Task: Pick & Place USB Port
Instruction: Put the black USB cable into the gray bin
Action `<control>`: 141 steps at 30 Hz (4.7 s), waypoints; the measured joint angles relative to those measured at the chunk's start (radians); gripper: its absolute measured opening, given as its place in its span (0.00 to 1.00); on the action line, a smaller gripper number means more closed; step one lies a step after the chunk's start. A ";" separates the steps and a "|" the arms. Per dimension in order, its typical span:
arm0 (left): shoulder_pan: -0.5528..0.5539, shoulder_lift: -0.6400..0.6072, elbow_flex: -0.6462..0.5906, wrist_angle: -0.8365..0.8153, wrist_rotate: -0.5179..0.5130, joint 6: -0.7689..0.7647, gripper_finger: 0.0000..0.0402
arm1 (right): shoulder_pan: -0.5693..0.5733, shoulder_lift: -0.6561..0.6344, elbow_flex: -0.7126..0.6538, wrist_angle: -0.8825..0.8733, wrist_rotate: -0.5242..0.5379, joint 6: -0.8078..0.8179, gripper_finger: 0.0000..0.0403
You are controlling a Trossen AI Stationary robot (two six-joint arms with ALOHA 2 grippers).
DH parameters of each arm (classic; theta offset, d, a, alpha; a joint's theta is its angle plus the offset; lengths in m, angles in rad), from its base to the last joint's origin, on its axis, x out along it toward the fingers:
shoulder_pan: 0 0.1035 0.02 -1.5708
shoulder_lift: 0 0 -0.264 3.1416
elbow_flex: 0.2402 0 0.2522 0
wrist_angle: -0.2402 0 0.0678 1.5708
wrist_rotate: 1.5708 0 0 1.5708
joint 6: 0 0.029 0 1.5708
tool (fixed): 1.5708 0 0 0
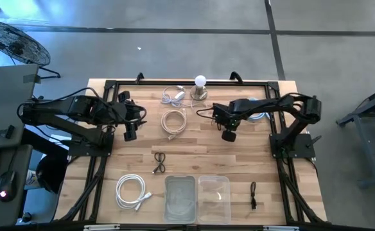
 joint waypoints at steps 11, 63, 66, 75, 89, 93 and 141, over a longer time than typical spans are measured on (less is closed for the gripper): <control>0.000 0.066 0.000 0.187 0.032 0.016 0.57 | 0.112 -0.467 0.002 0.057 -0.091 0.137 0.01; 0.126 0.287 0.000 0.997 0.582 0.166 0.54 | 0.368 -0.209 0.513 0.354 -0.099 -0.099 0.00; 0.125 0.287 0.000 0.996 0.565 0.215 0.45 | 0.359 -0.209 0.513 0.354 -0.102 -0.108 0.00; 0.125 0.295 0.000 0.997 0.571 0.311 0.05 | 0.342 -0.209 0.513 0.347 -0.115 -0.121 0.00; 0.125 0.246 0.000 0.962 0.549 0.309 0.04 | 0.344 -0.232 0.513 0.309 -0.020 -0.100 0.28; 0.124 0.208 0.000 0.905 0.542 0.264 0.04 | 0.351 -0.267 0.513 0.268 0.034 -0.091 0.38; -0.375 0.594 0.000 0.788 0.695 -0.169 0.04 | 0.552 -0.392 0.513 0.110 0.135 0.222 0.52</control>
